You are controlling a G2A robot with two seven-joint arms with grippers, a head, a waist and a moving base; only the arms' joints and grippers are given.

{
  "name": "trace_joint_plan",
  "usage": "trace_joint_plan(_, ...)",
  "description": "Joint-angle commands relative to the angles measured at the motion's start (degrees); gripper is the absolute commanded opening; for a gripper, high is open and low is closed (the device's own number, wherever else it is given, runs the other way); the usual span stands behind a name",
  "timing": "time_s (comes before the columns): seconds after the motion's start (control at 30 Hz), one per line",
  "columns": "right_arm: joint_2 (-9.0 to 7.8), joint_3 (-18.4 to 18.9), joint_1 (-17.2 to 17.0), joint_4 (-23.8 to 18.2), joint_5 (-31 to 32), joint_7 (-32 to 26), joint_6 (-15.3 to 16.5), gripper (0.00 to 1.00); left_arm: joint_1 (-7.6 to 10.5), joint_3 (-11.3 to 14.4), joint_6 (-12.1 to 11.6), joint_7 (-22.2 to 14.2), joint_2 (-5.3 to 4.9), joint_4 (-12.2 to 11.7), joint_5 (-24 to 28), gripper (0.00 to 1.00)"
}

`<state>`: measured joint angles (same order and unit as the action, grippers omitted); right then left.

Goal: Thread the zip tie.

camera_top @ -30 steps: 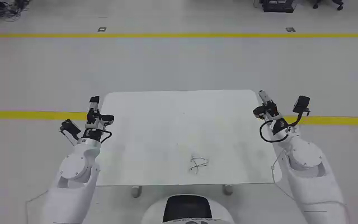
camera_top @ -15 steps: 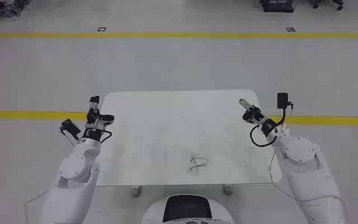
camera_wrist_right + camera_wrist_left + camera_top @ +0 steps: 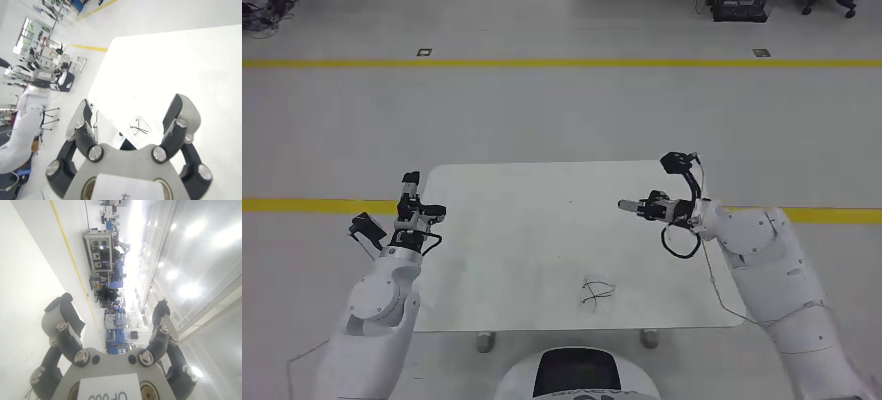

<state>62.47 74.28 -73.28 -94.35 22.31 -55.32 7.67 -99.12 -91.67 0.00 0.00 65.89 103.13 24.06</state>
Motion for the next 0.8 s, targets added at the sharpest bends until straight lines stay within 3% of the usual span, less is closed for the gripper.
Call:
trace_joint_plan(0.0,0.00,-0.9,0.1,0.3,0.0,-1.1,1.4,1.00,0.00,0.0,0.0,0.0,0.00,0.0,0.0,1.00)
trace_joint_plan(0.33,0.00,-0.9,0.1,0.3,0.0,-1.1,1.4,1.00,0.00,0.0,0.0,0.0,0.00,0.0,0.0,1.00)
trace_joint_plan(0.4,-0.21,-1.5,0.5,-0.9,3.9,-1.9,2.7,1.00,0.00,0.0,0.0,0.0,0.00,0.0,0.0,1.00)
trace_joint_plan(0.57,-0.41,-6.3,4.9,-0.5,9.1,-12.1,7.3,1.00,0.00,0.0,0.0,0.0,0.00,0.0,0.0,1.00)
trace_joint_plan(0.77,0.86,-16.9,12.9,3.8,10.9,-21.0,11.8,1.00,0.00,0.0,0.0,0.0,0.00,0.0,0.0,1.00)
